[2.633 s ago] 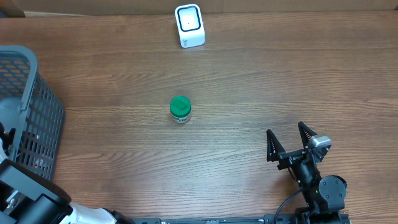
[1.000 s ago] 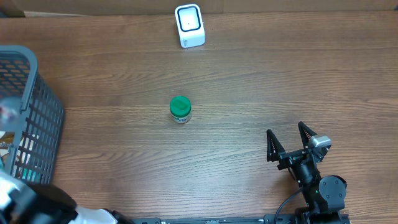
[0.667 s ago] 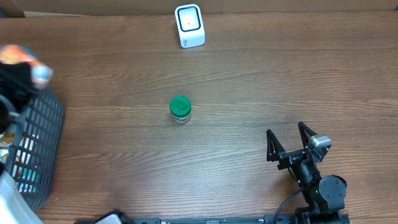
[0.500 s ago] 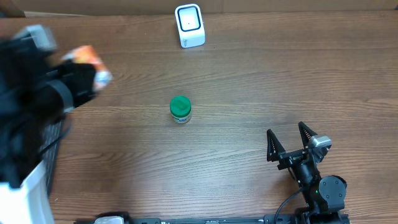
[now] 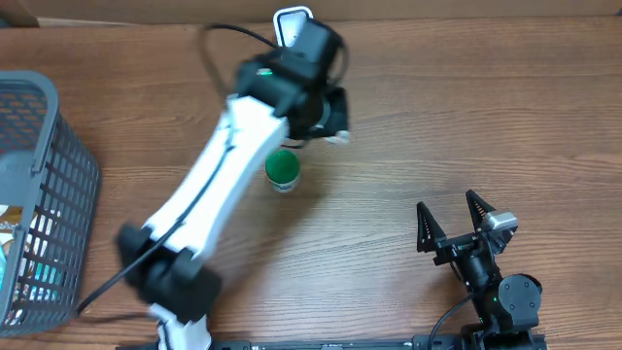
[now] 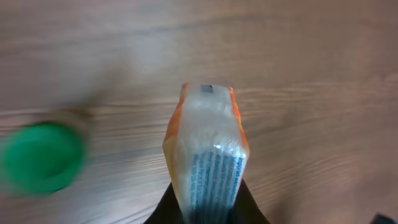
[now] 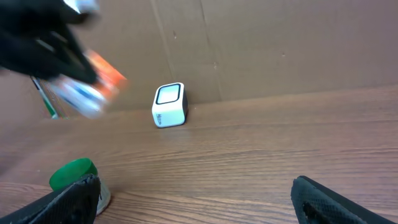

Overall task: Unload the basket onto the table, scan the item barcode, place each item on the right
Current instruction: 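Carry the orange-white packet with the left gripper and place it right of the jar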

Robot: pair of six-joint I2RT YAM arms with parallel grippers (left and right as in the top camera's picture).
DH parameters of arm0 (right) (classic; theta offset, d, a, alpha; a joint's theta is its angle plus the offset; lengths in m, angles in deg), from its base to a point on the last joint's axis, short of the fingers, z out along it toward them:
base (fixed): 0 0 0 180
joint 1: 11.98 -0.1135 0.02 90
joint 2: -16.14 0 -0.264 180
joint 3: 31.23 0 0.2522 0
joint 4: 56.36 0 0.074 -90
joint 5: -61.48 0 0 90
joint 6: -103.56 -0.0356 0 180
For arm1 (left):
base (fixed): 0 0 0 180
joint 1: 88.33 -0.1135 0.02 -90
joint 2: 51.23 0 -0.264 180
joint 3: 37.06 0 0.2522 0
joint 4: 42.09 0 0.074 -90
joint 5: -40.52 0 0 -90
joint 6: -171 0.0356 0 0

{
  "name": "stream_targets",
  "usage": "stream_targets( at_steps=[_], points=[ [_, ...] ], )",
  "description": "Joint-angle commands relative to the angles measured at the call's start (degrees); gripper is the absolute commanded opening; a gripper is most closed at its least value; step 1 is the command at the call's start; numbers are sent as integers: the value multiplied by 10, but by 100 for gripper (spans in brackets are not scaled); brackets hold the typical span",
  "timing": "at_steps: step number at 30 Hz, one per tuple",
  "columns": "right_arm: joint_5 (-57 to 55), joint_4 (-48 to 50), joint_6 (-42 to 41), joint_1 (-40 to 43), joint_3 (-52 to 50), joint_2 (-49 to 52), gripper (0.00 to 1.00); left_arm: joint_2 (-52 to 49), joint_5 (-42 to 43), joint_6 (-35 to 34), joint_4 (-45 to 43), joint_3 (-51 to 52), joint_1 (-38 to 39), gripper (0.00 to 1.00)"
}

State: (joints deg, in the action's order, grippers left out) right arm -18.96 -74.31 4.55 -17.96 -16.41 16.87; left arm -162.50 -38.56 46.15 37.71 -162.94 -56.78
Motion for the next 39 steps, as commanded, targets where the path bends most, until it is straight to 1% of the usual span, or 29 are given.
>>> stream_targets(
  at_steps=[1, 5, 9, 11, 12, 13, 15, 16, 17, 21, 26, 28, 31, 34, 36, 38, 39],
  points=[
    [-5, 2, -2, 4, -6, -6, 100, -68, 81, -28, -24, 2, 24, 4],
    [-5, 2, -2, 4, -6, -6, 100, -147, 138, -31, -71, 2, 42, 4],
    [-5, 2, -2, 4, -6, -6, 100, -184, 151, -44, -88, 2, 47, 4],
    [-5, 2, -2, 4, -6, -6, 100, -188, 148, -44, -93, 2, 48, 15],
    [-5, 2, -2, 4, -6, -6, 100, -188, 144, -43, -93, 2, 49, 23],
    [-5, 2, -2, 4, -6, -6, 100, -185, 144, -44, -93, 1, 49, 36],
    [-5, 2, -2, 4, -6, -6, 100, -182, 144, -43, -93, 1, 49, 56],
    [-5, 2, -2, 4, -6, -6, 100, -180, 145, -43, -91, -1, 49, 61],
    [-5, 2, -2, 4, -6, -6, 100, -175, 145, -41, -81, -9, 49, 63],
    [-5, 2, -2, 4, -6, -6, 100, -138, 108, -15, -23, -73, 39, 62],
    [-5, 2, -2, 4, -6, -6, 100, -40, 19, 6, 78, -197, 3, 61],
    [-5, 2, -2, 4, -6, -6, 100, 10, -21, 7, 122, -245, -23, 56],
    [-5, 2, -2, 4, -6, -6, 100, 64, -61, 10, 166, -279, -61, 54],
    [-5, 2, -2, 4, -6, -6, 100, 141, -121, 10, 229, -294, -139, 54],
    [-5, 2, -2, 4, -6, -6, 100, 177, -141, 10, 265, -294, -195, 54],
    [-5, 2, -2, 4, -6, -6, 100, 208, -164, 10, 305, -294, -268, 55],
    [-5, 2, -2, 4, -6, -6, 100, 220, -168, 23, 308, -291, -307, 55]
  ],
)
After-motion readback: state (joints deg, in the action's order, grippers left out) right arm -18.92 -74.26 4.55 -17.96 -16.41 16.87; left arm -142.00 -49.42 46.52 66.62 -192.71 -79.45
